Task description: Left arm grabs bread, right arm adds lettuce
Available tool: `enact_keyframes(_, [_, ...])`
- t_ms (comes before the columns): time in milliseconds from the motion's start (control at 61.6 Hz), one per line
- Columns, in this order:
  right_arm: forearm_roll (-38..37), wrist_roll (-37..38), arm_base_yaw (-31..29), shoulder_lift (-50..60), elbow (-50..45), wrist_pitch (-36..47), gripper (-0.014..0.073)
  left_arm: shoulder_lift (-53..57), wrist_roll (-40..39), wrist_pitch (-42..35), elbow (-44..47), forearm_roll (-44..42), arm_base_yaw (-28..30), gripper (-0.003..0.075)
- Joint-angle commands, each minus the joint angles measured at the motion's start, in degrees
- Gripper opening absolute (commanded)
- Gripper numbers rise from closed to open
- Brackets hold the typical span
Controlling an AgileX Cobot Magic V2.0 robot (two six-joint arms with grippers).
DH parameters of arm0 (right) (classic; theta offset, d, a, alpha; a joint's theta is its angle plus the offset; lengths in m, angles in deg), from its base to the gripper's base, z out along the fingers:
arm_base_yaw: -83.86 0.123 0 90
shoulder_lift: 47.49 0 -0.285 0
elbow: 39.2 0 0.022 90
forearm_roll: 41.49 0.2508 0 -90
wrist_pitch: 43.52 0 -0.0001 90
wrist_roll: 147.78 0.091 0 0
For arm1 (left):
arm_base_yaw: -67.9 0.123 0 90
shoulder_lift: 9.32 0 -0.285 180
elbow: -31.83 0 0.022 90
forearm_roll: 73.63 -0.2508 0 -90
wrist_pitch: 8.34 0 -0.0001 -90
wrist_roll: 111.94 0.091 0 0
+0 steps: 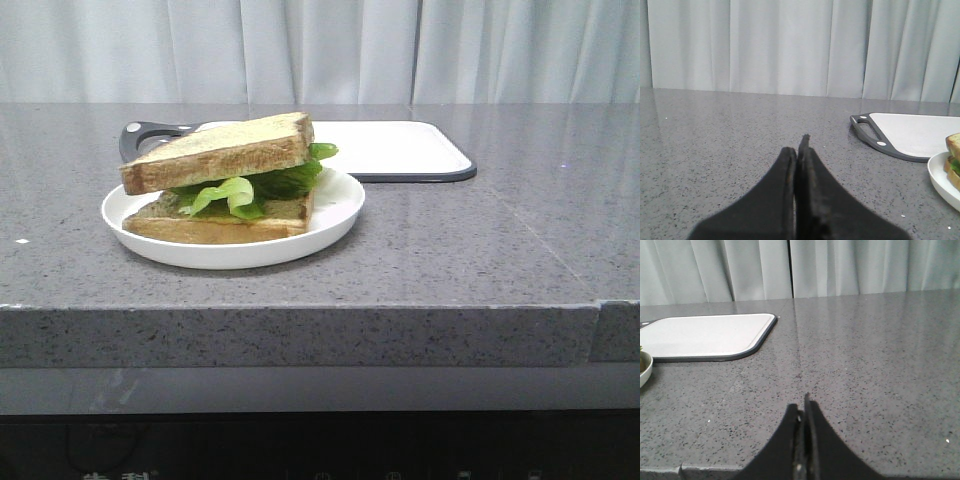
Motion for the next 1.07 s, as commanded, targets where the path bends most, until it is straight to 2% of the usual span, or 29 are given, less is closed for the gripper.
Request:
enact_keyframes(0, [-0.02,-0.73,-0.18,1.25,0.09,5.15,-0.0118,1.06,-0.3,-4.82,0.3,0.47,-0.43,-0.002])
enact_keyframes(470, [-0.02,-0.73,-0.18,1.19,0.09,5.15,-0.0118,1.06,-0.3,-4.82,0.3,0.47,-0.43,-0.002])
enact_keyframes(681, [-0.02,-0.73,-3.38,1.19,0.09,5.15,-0.0118,1.06,-0.3,-4.82,0.3,0.47,-0.43,-0.002])
enact_keyframes(1054, [-0.02,-0.73,-3.5,1.19,0.09,5.15,-0.0118,1.06,-0.3,-4.82,0.3,0.47,-0.43,-0.002])
